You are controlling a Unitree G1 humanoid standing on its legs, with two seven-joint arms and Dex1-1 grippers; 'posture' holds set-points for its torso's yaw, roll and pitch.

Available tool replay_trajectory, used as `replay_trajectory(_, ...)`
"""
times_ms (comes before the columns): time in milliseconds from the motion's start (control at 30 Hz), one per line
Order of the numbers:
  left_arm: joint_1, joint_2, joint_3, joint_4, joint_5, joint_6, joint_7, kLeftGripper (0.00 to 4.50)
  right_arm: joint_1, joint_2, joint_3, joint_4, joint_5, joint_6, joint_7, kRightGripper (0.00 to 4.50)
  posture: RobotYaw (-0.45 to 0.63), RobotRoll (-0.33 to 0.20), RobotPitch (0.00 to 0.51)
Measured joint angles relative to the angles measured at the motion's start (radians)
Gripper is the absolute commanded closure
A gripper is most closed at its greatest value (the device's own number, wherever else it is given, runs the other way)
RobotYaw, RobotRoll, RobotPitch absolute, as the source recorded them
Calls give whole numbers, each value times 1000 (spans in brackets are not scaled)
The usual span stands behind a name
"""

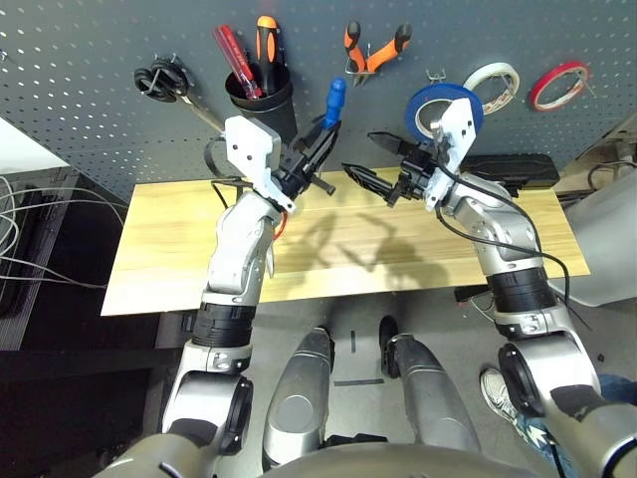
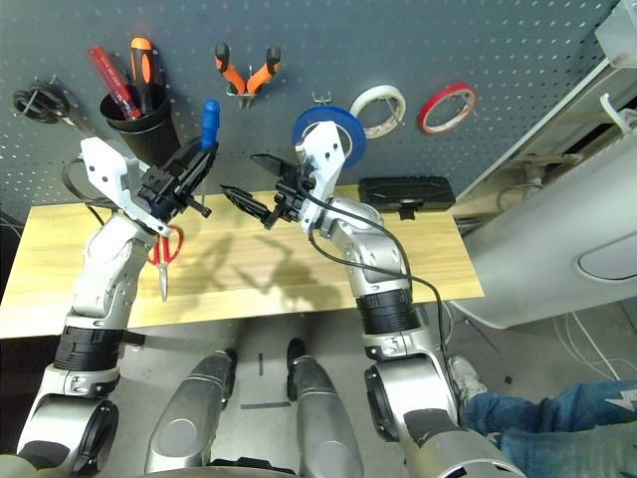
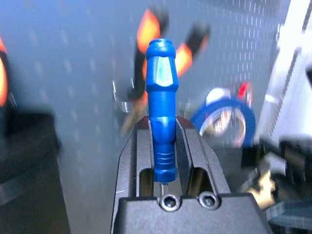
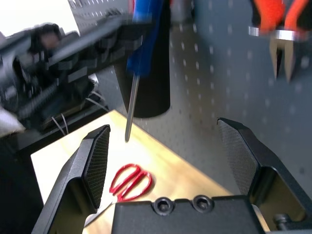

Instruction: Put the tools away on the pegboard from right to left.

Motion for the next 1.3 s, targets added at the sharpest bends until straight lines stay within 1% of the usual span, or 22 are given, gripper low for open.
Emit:
replay_trajectory(200,-76,13,29,-22,-20,10,28,3973,-36,25,1,15,-1,-51,-3,0,184,0,264)
replay_trajectory(367,-132,26,72,-15,-28,-26,58,3973,-62,46,1,55,-6,-83,-14,0,193,0,252)
replay_trajectory(567,-216,53,117,125,-8,-166,72,3973,-109,80,1,111,-14,-133,-39,0,195,0,248)
replay_trajectory(867,-316,56,125,300,1,-308,85,3973,-139,91,0,149,-15,-166,-52,0,183,0,245)
replay_trajectory(1100,-318,68,124,414,40,-405,90,3973,-141,94,0,159,-15,-174,-58,0,176,0,246)
replay_trajectory(1300,-272,74,124,518,79,-475,96,3973,-140,94,0,159,-15,-174,-59,0,174,0,248)
